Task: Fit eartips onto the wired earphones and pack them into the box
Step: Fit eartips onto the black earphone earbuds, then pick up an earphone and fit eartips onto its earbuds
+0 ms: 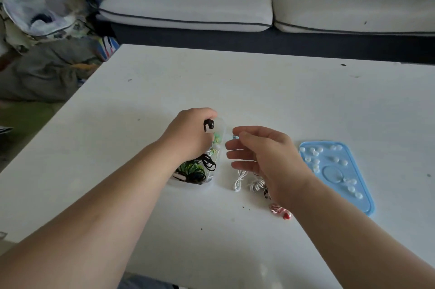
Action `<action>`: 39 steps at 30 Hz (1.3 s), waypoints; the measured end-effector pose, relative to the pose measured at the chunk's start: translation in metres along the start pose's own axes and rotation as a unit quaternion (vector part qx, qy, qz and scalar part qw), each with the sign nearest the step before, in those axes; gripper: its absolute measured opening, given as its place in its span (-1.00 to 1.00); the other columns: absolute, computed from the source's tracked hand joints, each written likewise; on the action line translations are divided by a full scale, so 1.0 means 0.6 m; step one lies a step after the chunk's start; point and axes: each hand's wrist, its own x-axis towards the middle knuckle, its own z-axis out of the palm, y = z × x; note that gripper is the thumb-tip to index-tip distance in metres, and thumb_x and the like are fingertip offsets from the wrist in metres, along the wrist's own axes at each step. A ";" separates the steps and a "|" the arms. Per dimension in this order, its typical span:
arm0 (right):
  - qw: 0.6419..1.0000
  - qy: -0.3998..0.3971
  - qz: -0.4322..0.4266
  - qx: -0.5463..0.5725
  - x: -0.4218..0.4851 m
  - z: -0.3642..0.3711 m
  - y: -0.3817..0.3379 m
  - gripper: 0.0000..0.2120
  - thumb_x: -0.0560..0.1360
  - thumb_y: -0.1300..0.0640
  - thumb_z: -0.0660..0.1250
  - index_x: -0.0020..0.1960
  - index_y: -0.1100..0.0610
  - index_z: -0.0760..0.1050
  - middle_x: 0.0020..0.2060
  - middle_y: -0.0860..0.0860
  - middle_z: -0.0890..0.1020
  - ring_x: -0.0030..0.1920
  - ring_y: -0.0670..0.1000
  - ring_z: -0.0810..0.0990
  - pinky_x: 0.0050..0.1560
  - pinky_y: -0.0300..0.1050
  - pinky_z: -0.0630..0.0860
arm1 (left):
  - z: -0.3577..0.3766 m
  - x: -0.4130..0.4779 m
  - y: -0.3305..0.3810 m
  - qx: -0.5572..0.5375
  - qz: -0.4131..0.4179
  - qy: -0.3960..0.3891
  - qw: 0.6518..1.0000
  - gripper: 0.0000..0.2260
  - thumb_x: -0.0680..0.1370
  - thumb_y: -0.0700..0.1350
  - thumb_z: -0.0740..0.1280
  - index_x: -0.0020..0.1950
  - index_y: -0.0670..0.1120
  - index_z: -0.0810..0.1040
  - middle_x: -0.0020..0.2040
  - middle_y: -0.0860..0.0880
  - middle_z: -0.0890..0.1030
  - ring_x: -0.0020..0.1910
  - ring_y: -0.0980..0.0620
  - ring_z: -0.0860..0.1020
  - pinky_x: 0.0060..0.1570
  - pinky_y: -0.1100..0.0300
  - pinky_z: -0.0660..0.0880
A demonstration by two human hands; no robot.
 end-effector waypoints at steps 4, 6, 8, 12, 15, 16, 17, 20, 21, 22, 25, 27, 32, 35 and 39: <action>1.000 -0.005 -0.003 -0.009 -0.003 -0.017 -0.007 -0.84 0.63 0.22 0.30 0.09 0.18 0.66 -0.11 0.18 0.75 -0.12 0.12 0.73 0.04 0.12 0.65 | -0.007 -0.005 -0.002 0.027 -0.005 -0.026 0.999 -0.43 0.51 -0.18 0.41 0.50 0.11 0.45 0.38 0.04 0.52 0.22 -0.02 0.59 0.27 0.06 0.51; 1.000 -0.005 -0.007 -0.010 -0.004 -0.020 -0.012 -0.84 0.63 0.23 0.30 0.09 0.19 0.66 -0.13 0.17 0.75 -0.14 0.11 0.73 0.04 0.13 0.65 | -0.018 -0.008 -0.006 0.047 -0.002 -0.002 0.999 -0.48 0.49 -0.18 0.42 0.43 0.12 0.51 0.32 0.04 0.55 0.18 -0.02 0.59 0.25 0.06 0.52; 1.000 -0.003 -0.013 -0.014 -0.006 -0.022 -0.016 -0.84 0.63 0.23 0.29 0.09 0.20 0.65 -0.14 0.16 0.74 -0.17 0.09 0.72 0.03 0.12 0.65 | -0.029 -0.013 -0.008 0.073 -0.001 0.010 0.997 -0.62 0.47 -0.15 0.44 0.27 0.12 0.60 0.22 0.06 0.60 0.12 0.00 0.61 0.17 0.09 0.54; 0.999 0.016 -0.018 -0.041 -0.008 -0.027 -0.015 -0.82 0.62 0.24 0.27 0.06 0.18 0.66 -0.16 0.14 0.75 -0.20 0.05 0.71 -0.04 0.06 0.67 | -0.024 -0.030 0.002 0.154 0.015 -0.099 0.983 -0.66 0.41 -0.02 0.52 0.17 0.16 0.62 0.13 0.15 0.55 0.09 0.05 0.57 0.05 0.17 0.53; 0.998 0.035 -0.023 -0.041 -0.008 -0.032 -0.017 -0.83 0.62 0.24 0.28 0.04 0.16 0.66 -0.21 0.11 0.74 -0.21 0.04 0.71 -0.04 0.07 0.67 | 0.001 -0.032 -0.002 0.185 0.020 -0.135 0.973 -0.75 0.48 -0.07 0.48 0.14 0.09 0.67 0.14 0.12 0.58 0.11 0.03 0.57 0.00 0.21 0.48; 0.998 0.042 -0.024 -0.037 -0.008 -0.034 -0.018 -0.84 0.62 0.24 0.29 0.04 0.17 0.66 -0.22 0.10 0.74 -0.22 0.05 0.71 -0.04 0.08 0.67 | 0.010 -0.032 -0.003 0.204 0.024 -0.142 0.968 -0.85 0.50 -0.11 0.46 0.06 0.04 0.69 0.13 0.06 0.62 0.11 0.01 0.59 -0.03 0.20 0.47; 0.998 0.050 -0.025 -0.036 -0.008 -0.038 -0.019 -0.84 0.62 0.25 0.28 0.04 0.17 0.66 -0.23 0.10 0.74 -0.22 0.05 0.70 -0.04 0.08 0.67 | 0.017 -0.033 -0.001 0.221 0.030 -0.147 0.964 -0.93 0.51 -0.14 0.44 -0.05 0.01 0.68 0.10 0.01 0.62 0.12 -0.01 0.59 -0.05 0.20 0.45; 0.996 0.062 -0.029 -0.049 -0.008 -0.052 -0.021 -0.84 0.61 0.24 0.29 0.04 0.17 0.65 -0.22 0.11 0.73 -0.24 0.05 0.69 -0.04 0.09 0.68 | 0.025 -0.038 0.003 0.243 0.026 -0.154 0.957 -0.84 0.52 -0.16 0.39 -0.22 0.07 0.54 0.07 0.03 0.54 0.11 -0.04 0.58 -0.06 0.21 0.37; 0.996 0.064 -0.028 -0.062 -0.009 -0.058 -0.021 -0.85 0.61 0.24 0.30 0.04 0.17 0.65 -0.22 0.11 0.73 -0.25 0.05 0.69 -0.05 0.08 0.68 | 0.022 -0.041 0.007 0.258 0.025 -0.140 0.956 -0.88 0.52 -0.16 0.38 -0.16 0.06 0.55 0.08 0.03 0.55 0.09 -0.06 0.59 -0.05 0.19 0.38; 0.994 0.066 -0.027 -0.079 -0.010 -0.066 -0.019 -0.86 0.61 0.23 0.30 0.04 0.17 0.65 -0.23 0.10 0.73 -0.26 0.04 0.68 -0.07 0.06 0.69 | 0.019 -0.044 0.012 0.267 0.037 -0.105 0.957 -0.91 0.52 -0.16 0.37 -0.07 0.05 0.58 0.08 0.03 0.55 0.07 -0.09 0.59 -0.06 0.17 0.43; 0.989 0.072 -0.020 -0.131 -0.020 -0.090 -0.011 -0.86 0.61 0.21 0.30 0.02 0.17 0.65 -0.26 0.08 0.73 -0.29 0.05 0.67 -0.16 -0.01 0.66 | 0.022 -0.048 0.039 0.219 0.102 0.009 0.970 -0.89 0.55 -0.14 0.36 0.05 0.00 0.60 0.06 0.02 0.54 0.05 -0.12 0.57 -0.02 0.06 0.54; 0.984 0.068 -0.019 -0.165 -0.026 -0.102 -0.004 -0.86 0.60 0.20 0.31 -0.01 0.16 0.65 -0.30 0.06 0.73 -0.32 0.04 0.65 -0.18 0.00 0.62 | 0.036 -0.058 0.064 0.176 0.147 0.018 0.973 -0.97 0.58 -0.09 0.35 -0.02 -0.03 0.56 0.00 -0.03 0.55 0.02 -0.15 0.57 0.00 0.06 0.53; 0.975 0.037 0.001 -0.220 -0.037 -0.121 0.000 -0.81 0.60 0.17 0.33 -0.12 0.16 0.66 -0.25 0.14 0.73 -0.35 0.03 0.62 -0.25 -0.03 0.60 | 0.105 -0.067 0.080 0.237 0.144 -0.068 0.958 -0.91 0.59 -0.14 0.33 0.07 -0.10 0.50 0.00 -0.12 0.61 -0.02 -0.18 0.61 -0.15 0.08 0.46; 0.970 0.028 0.008 -0.242 -0.044 -0.132 -0.004 -0.78 0.59 0.17 0.33 -0.19 0.13 0.65 -0.25 0.12 0.74 -0.34 0.02 0.63 -0.29 -0.09 0.57 | 0.122 -0.063 0.087 0.285 0.119 -0.085 0.947 -0.87 0.59 -0.26 0.26 0.02 -0.07 0.34 0.00 -0.14 0.59 -0.13 -0.15 0.52 -0.20 0.06 0.40; 0.965 0.019 0.009 -0.262 -0.049 -0.144 -0.005 -0.80 0.59 0.14 0.34 -0.17 0.11 0.66 -0.27 0.08 0.73 -0.35 -0.02 0.65 -0.24 -0.01 0.59 | 0.119 -0.055 0.099 0.264 0.084 -0.103 0.955 -0.88 0.53 -0.27 0.29 0.03 -0.12 0.44 0.03 -0.15 0.59 -0.12 -0.12 0.53 -0.19 0.10 0.42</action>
